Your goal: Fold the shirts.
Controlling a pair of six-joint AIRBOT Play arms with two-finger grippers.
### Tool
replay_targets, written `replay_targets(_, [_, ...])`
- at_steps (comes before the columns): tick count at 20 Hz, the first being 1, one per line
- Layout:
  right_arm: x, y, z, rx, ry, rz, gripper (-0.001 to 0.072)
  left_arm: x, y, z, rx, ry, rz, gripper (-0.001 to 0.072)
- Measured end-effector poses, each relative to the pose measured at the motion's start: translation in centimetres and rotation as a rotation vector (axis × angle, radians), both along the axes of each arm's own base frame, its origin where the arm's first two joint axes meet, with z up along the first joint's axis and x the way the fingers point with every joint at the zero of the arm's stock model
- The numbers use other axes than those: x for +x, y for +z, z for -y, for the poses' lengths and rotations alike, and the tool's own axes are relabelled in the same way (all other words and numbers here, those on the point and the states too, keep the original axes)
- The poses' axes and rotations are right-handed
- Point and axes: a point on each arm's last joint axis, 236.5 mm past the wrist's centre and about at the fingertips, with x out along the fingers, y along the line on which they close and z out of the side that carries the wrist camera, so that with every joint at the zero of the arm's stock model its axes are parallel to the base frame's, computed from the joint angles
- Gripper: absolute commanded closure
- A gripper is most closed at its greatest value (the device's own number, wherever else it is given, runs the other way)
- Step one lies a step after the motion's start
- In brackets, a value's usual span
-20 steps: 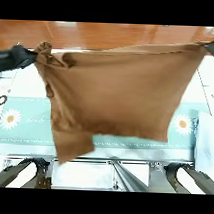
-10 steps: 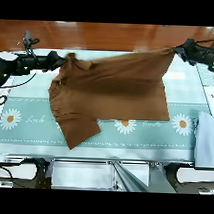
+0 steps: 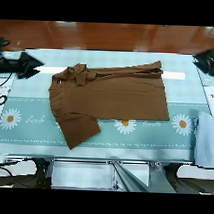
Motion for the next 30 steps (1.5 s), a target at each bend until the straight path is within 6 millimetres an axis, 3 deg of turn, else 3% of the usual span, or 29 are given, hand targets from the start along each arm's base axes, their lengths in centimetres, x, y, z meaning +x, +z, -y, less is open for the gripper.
replay_targets(3, [-5.9,-3.6,0.6,-0.071,-0.023,-0.149,0.0296,-7.0,-4.7,0.6,-0.033,-0.003,-0.159,0.0202])
replay_targets(6, [-10.1,-6.2,-0.8,-0.073,-0.034,-0.226,0.0296,-12.6,-9.1,2.9,-0.100,-0.017,-0.300,0.0203])
replay_targets(10, [-12.8,-7.9,-2.2,-0.074,-0.032,-0.262,0.0296,-16.2,-12.2,4.4,-0.134,0.006,-0.390,0.0203])
replay_targets(16, [-13.7,-8.3,-2.7,-0.069,-0.030,-0.272,0.0296,-16.4,-13.3,5.5,-0.146,0.033,-0.400,0.0204])
replay_targets(17, [-13.7,-8.3,-2.7,-0.070,-0.030,-0.273,0.0296,-16.3,-13.5,6.1,-0.149,0.020,-0.402,0.0252])
replay_targets(18, [-13.8,-8.4,-2.8,-0.069,-0.029,-0.274,0.0296,-16.2,-13.8,6.7,-0.143,0.004,-0.407,0.0526])
replay_targets(19, [-13.8,-8.4,-2.8,-0.069,-0.030,-0.275,0.0296,-15.9,-14.2,7.1,-0.126,-0.013,-0.408,0.0681])
replay_targets(23, [-14.8,-9.3,-2.4,-0.097,-0.025,-0.319,0.0296,-14.7,-14.1,8.6,-0.099,-0.082,-0.388,0.0682])
replay_targets(25, [-16.3,-10.9,-2.3,-0.108,-0.031,-0.391,0.0296,-14.0,-13.8,8.7,-0.088,-0.096,-0.369,0.0682])
replay_targets(30, [-19.5,-15.5,-4.4,-0.010,-0.023,-0.548,0.0296,-13.3,-13.4,8.8,-0.081,-0.107,-0.351,0.0682])
